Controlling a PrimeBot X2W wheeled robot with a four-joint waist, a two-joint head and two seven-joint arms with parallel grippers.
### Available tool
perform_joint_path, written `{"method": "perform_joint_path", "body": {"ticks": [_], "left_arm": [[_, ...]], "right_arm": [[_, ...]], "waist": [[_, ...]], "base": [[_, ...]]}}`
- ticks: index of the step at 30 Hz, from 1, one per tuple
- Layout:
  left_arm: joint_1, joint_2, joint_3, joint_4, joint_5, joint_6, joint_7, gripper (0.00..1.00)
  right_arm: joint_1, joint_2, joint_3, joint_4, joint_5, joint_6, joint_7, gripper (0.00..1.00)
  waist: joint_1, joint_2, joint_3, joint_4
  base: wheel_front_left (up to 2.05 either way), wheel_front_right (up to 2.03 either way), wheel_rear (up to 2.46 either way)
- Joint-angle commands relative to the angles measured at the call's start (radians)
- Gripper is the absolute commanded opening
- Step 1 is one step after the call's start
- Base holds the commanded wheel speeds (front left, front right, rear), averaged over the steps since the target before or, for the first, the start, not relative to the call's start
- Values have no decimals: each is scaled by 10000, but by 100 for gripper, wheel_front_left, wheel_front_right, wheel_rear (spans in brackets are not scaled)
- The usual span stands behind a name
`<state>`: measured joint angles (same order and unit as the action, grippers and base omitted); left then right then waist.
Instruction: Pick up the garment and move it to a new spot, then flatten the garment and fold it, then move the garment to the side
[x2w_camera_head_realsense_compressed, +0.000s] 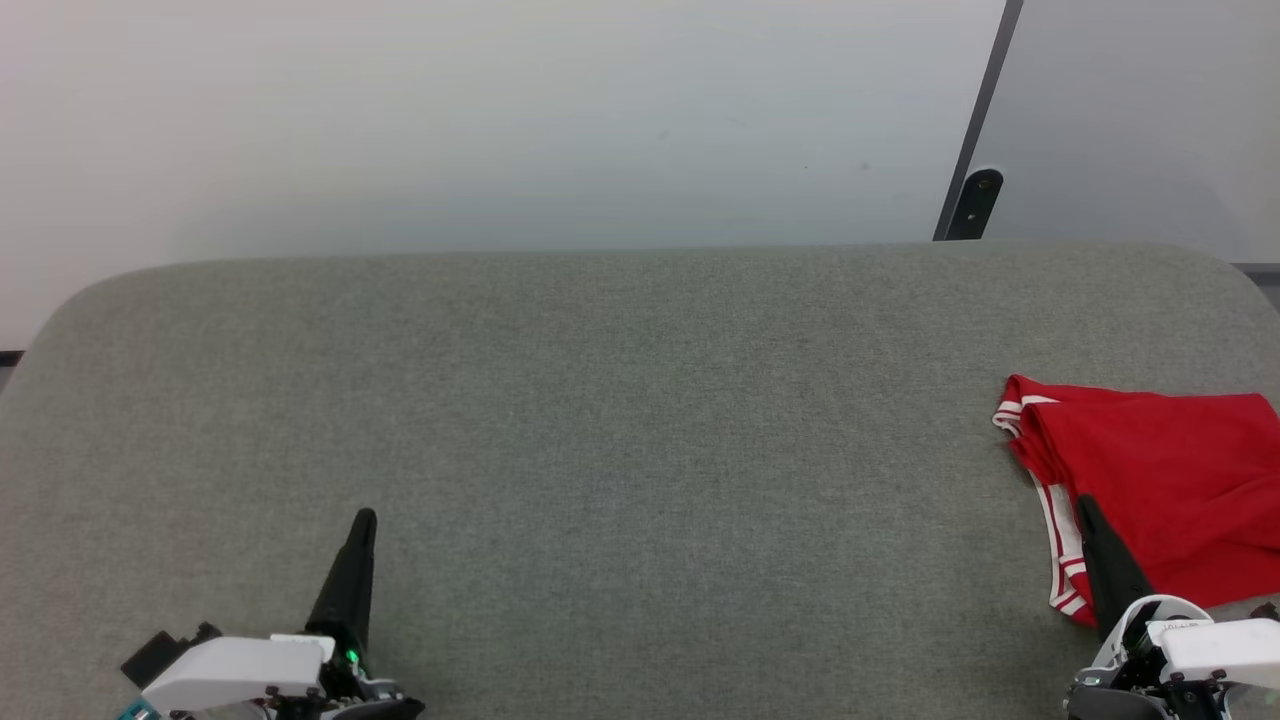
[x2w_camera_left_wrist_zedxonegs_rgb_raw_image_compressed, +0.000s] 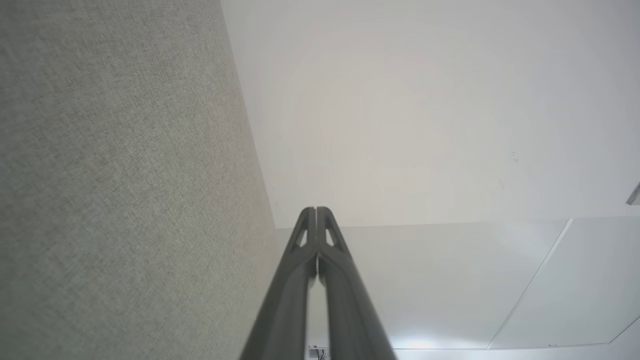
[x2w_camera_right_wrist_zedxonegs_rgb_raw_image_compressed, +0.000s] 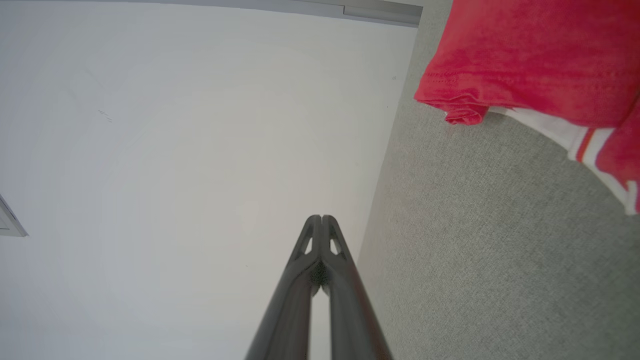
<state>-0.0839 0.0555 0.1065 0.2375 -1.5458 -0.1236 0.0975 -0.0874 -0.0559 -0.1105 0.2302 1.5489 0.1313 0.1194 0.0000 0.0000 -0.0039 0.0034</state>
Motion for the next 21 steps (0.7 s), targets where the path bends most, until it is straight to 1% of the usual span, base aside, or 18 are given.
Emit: {"method": "perform_joint_path", "body": {"ticks": [1, 11, 21], "left_arm": [[-167, -24, 46, 15, -132, -76, 62, 0], [-333, -67, 106, 106, -696, -105, 202, 0], [-323, -61, 99, 99, -678, -105, 196, 0]], "right_arm": [[-146, 32, -27, 34, 145, -9, -34, 0], [-307, 84, -48, 177, 686, -10, -77, 0], [-256, 79, -43, 169, 655, -10, -76, 0]], "waist": [[0, 0, 6, -3], [0, 0, 69, -34], [0, 0, 70, -34]], "base": [[0, 0, 0], [0, 0, 0], [0, 0, 0]]}}
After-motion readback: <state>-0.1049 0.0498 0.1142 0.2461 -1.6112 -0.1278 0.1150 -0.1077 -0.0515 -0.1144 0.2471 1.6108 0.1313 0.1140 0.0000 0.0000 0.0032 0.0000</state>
